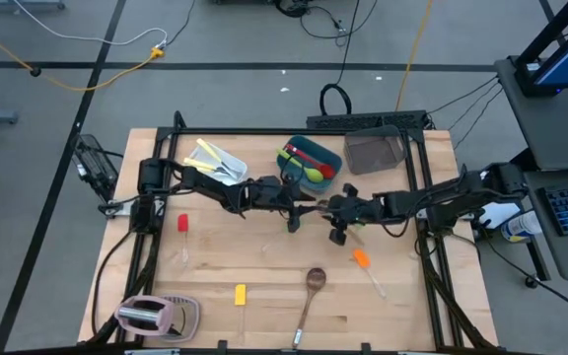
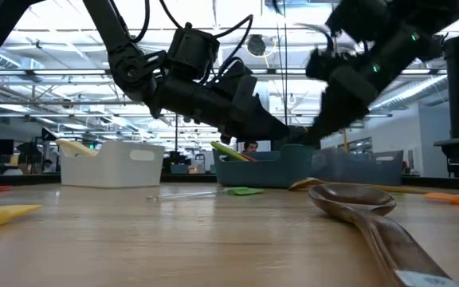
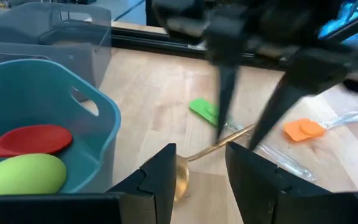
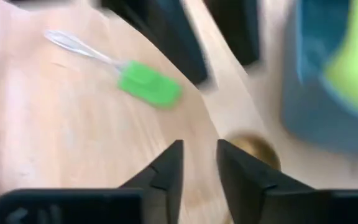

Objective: Pick & Place Kitchen Items
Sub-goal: Put the gold serving spoon into the blue bin

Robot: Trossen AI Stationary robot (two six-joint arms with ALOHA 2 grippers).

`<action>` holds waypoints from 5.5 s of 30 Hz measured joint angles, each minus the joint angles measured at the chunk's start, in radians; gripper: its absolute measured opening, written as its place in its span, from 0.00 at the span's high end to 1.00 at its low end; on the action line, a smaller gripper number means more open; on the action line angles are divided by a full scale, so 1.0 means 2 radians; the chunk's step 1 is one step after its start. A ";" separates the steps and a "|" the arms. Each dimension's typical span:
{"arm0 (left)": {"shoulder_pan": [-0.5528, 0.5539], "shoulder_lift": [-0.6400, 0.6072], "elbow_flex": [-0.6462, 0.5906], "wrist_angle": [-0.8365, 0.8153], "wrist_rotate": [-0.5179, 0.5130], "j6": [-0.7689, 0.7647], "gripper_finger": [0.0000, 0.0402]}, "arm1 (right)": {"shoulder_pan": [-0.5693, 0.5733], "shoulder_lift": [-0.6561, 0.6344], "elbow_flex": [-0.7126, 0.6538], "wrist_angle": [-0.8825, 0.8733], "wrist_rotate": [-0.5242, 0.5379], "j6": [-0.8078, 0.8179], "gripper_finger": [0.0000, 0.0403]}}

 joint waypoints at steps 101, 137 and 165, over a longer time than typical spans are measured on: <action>-0.070 -0.086 -0.001 0.051 -0.027 0.028 0.96 | -0.009 0.038 -0.059 0.637 -0.137 -0.203 0.90; 0.053 -0.070 0.318 -0.734 -0.242 0.346 0.98 | -0.004 -0.128 -0.258 0.588 -0.074 -0.029 0.80; 0.090 0.050 0.318 -0.579 -0.376 0.689 0.91 | -0.001 -0.124 -0.258 0.579 -0.075 -0.031 0.80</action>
